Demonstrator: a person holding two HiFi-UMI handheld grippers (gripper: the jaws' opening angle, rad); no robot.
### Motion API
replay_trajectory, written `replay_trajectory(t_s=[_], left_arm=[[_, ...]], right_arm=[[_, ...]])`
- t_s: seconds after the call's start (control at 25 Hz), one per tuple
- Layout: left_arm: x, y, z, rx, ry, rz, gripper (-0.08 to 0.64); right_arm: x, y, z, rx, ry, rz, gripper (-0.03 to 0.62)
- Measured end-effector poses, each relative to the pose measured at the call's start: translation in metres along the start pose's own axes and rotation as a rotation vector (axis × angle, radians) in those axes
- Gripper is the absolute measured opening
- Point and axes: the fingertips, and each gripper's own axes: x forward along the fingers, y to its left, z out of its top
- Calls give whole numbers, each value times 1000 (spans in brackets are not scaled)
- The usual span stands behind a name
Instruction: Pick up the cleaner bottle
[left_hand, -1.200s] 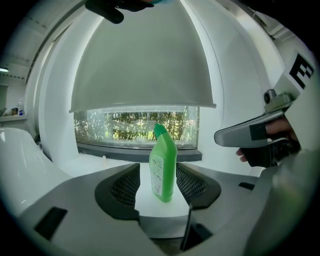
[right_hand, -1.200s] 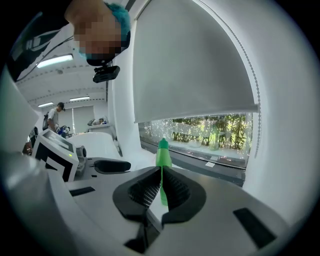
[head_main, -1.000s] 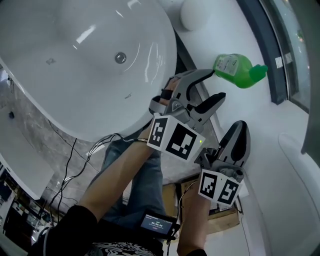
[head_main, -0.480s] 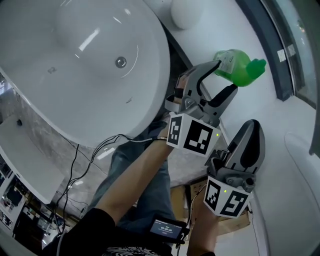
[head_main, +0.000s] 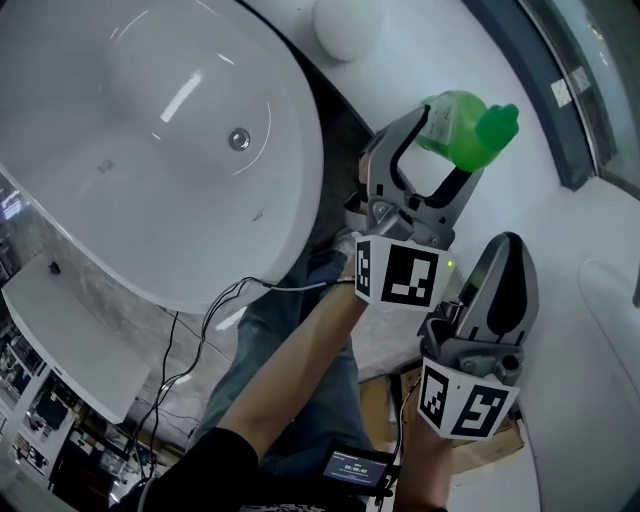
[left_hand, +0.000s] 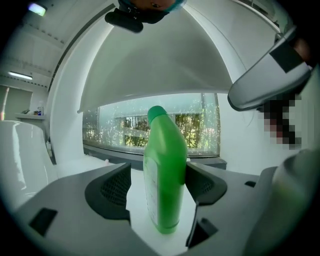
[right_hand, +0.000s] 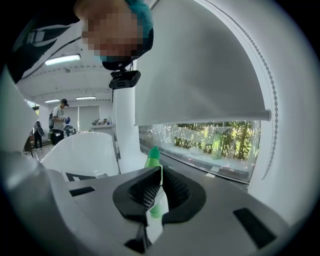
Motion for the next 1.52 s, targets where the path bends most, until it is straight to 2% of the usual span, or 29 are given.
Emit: replay_trajectory(t_s=[0.24, 0.44, 0.68, 1.2, 1.32, 1.4, 1.52], left_arm=[[13, -6, -2, -3, -34, 37, 319], [23, -4, -3, 24, -75, 69, 319], [31, -4, -1, 43, -118, 69, 319], [48, -5, 0, 90, -87, 61, 319], [49, -5, -3, 77, -62, 30, 313], [49, -6, -5, 30, -45, -20, 203], [50, -7, -4, 16, -36, -73, 198]], right_arm=[[-3, -5, -3, 10, 4, 9, 29], [-2, -8, -5, 14, -4, 13, 29], [1, -13, -13, 26, -12, 5, 29], [5, -20, -8, 28, -18, -14, 29], [4, -22, -10, 31, -14, -16, 28], [5, -26, -9, 35, -16, -23, 28], [5, -29, -8, 33, -21, -30, 28]])
